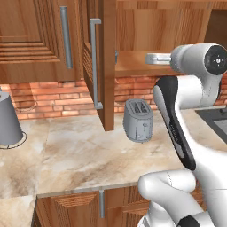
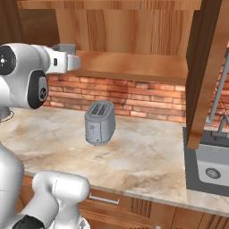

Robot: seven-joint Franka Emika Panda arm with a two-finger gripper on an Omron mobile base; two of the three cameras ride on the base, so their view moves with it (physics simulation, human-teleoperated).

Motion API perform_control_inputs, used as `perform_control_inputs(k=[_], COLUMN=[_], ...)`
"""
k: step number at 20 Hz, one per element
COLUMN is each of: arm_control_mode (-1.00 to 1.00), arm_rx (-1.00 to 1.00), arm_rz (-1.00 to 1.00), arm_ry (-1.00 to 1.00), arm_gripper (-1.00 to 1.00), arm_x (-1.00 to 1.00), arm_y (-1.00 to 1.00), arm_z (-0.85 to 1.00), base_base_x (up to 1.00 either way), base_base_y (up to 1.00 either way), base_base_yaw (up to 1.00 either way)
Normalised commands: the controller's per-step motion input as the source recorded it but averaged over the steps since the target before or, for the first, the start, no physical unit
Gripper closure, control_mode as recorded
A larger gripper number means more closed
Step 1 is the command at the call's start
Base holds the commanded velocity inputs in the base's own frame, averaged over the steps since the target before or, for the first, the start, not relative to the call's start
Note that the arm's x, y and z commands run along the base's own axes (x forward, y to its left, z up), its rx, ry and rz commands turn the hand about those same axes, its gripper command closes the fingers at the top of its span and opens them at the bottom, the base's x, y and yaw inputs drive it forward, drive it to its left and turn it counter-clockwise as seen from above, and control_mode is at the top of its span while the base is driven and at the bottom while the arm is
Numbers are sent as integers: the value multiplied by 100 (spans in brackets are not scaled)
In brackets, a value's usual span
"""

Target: Retrieve the tupperware and aluminum foil from the cabinet and place them on the dining counter near the plate with squash and chicken drumstick to prepare for storing leftovers.

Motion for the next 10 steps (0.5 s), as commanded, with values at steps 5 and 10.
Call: perform_control_inputs(k=[5,10], arm_control_mode=[-100,-100], arm_rx=[0,0], arm_rz=[11,11], arm_ry=[4,4], arm_gripper=[-100,-100], arm_x=[8,48], arm_y=[24,17], arm_z=[9,-3], base_base_x=[0,0], base_base_y=[0,0], base_base_yaw=[0,0])
